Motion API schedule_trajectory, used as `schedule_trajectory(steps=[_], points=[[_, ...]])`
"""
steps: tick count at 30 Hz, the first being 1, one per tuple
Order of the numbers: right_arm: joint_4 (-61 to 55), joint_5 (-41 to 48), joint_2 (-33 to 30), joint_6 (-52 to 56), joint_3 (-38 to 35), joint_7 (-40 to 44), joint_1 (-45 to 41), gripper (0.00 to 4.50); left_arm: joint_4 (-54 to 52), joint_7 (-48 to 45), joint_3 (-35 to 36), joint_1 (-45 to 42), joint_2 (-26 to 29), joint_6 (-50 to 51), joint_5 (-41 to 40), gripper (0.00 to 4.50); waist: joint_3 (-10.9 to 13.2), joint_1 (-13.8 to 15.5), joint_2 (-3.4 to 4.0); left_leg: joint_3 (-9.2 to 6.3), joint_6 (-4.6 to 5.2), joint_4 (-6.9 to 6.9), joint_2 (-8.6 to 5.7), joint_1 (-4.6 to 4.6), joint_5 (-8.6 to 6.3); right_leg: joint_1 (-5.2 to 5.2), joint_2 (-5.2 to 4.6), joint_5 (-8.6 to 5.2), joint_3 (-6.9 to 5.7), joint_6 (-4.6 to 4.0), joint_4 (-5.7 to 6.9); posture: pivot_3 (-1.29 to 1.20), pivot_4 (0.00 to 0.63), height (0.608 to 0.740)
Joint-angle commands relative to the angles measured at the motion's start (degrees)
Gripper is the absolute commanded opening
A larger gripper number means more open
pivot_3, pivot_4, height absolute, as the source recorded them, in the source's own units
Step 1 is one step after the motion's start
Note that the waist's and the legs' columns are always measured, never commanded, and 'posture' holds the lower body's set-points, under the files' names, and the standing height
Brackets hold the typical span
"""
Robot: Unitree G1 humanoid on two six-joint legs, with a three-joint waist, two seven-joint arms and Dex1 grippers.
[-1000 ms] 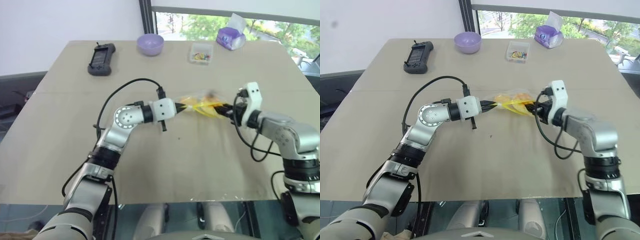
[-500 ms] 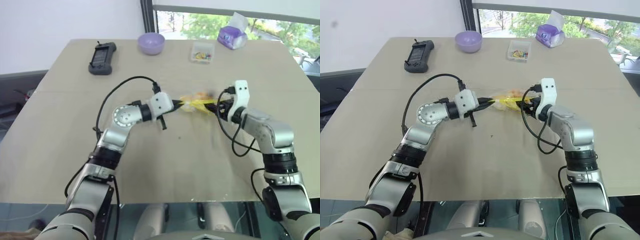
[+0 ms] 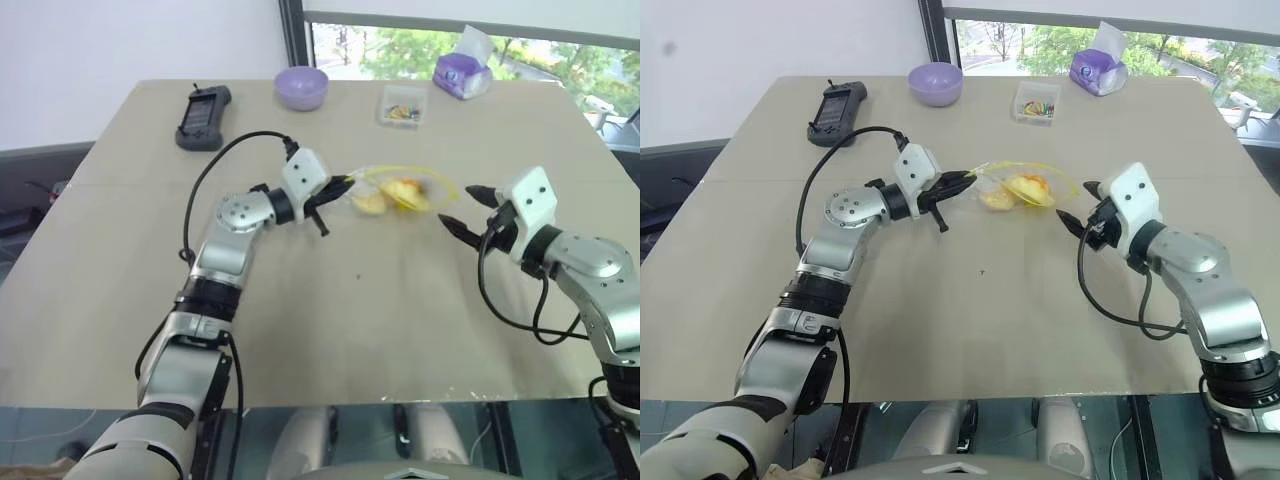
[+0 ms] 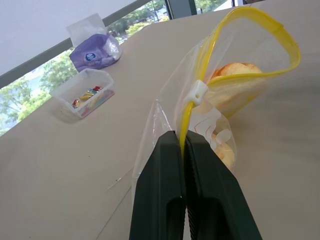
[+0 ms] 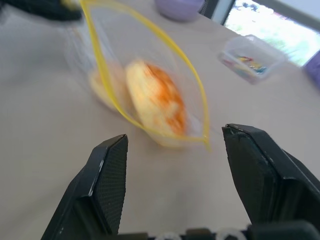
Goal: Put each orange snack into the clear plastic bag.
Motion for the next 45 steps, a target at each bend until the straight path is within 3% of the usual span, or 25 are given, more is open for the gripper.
schedule_trajectory(steps=[1,7,10,15,16,23,29,34,38,44,45], points=[[5.67,-8.62,-0.88,-9.86,3.92,-1.62,-1.59,3.3,-0.49,-0.81,0.96,-1.43,0.28,-1.89,-0.83,0.0,0.0,0.0,0.0,0.01,0.0,0.0,0.0,0.0,0.0,0.0,0.0,0.0,0.0,0.0,0.0,0.0,0.15,0.74],[14.82,-11.76,2.15,-17.19,5.5,-0.6,-8.0,3.3,-0.74,-0.81,0.85,-1.13,0.28,-2.59,-0.38,0.0,0.01,0.0,0.0,0.03,-0.01,0.0,0.0,0.0,0.01,-0.01,0.0,0.0,0.04,0.0,-0.02,0.0,0.15,0.74],[17.32,-11.75,3.15,-19.64,5.35,0.27,-9.76,2.44,-1.36,-0.65,0.83,-0.65,0.3,-2.67,-0.37,0.0,0.0,0.19,0.0,-0.01,-0.01,-0.01,0.01,-0.02,0.01,-0.01,0.0,0.0,0.01,0.0,-0.07,0.0,0.15,0.74],[17.74,-10.86,2.76,-20.92,4.93,4.25,-10.02,0.16,-2.5,-0.73,1.23,-0.14,0.45,-2.37,-1.04,0.0,0.01,0.2,0.0,-0.01,0.0,-0.01,-0.02,-0.09,0.0,-0.01,-0.03,0.02,0.0,0.03,-0.18,0.0,0.15,0.74],[17.48,-10.14,2.58,-20.8,4.38,5.19,-10.0,0.02,-2.72,-1.06,1.36,-0.21,0.48,-2.41,-1.4,0.0,0.01,0.19,0.0,-0.01,0.0,-0.01,-0.02,-0.09,0.0,-0.01,-0.03,0.02,0.0,0.03,-0.19,0.0,0.15,0.74],[17.29,-4.3,-2.43,-17.45,-1.87,11.85,-15.99,0.02,-1.68,-6.33,5.03,-5.24,1.25,3.85,-9.22,0.0,0.05,0.09,0.01,0.01,0.0,0.01,-0.01,-0.08,0.0,-0.03,-0.02,0.04,0.02,0.05,-0.12,0.0,0.15,0.74],[30.98,-12.62,-5.68,-25.49,-1.35,6.01,-23.13,0.02,15.34,0.61,4.71,-15.53,-0.38,-6.03,-2.61,0.0,0.04,0.24,-0.03,0.0,0.01,0.01,-0.03,0.05,-0.01,0.19,-0.02,0.04,-0.05,0.06,-0.2,0.0,0.15,0.74],[28.55,-13.93,-5.97,-29.38,-3.22,2.35,-21.12,0.02,17.35,1.65,4.71,-16.04,-0.78,-17.39,-1.15,0.0,0.04,-0.12,-0.03,0.05,0.0,-0.06,-0.06,-0.32,0.0,-0.29,-0.08,0.06,0.07,0.09,-0.22,0.0,0.15,0.74],[17.68,-14.6,-4.26,-27.52,-3.89,0.2,-6.28,0.02,8.4,-1.76,0.48,-4.38,0.51,-23.7,1.04,0.0,-0.02,-0.01,0.02,0.05,-0.01,-0.01,-0.05,-0.72,0.0,-0.69,-0.09,0.06,0.08,0.08,-0.19,0.0,0.15,0.74],[4.94,-14.11,-0.8,-18.61,-0.11,3.04,11.52,0.02,-0.65,-4.46,-1.89,7.29,1.8,-19.2,0.09,0.0,0.01,0.27,0.04,0.02,0.02,0.11,-0.07,-0.77,-0.01,-0.71,-0.07,0.07,0.14,0.09,-0.06,0.0,0.15,0.74],[3.34,-13.04,-0.17,-17.37,-0.44,3.4,13.16,0.29,-1.03,-4.4,-1.94,7.61,1.82,-18.95,0.11,0.0,0.01,0.31,0.05,0.03,0.03,0.21,-0.09,-0.76,-0.01,-0.69,-0.06,0.1,0.15,0.11,0.04,0.0,0.15,0.74]])
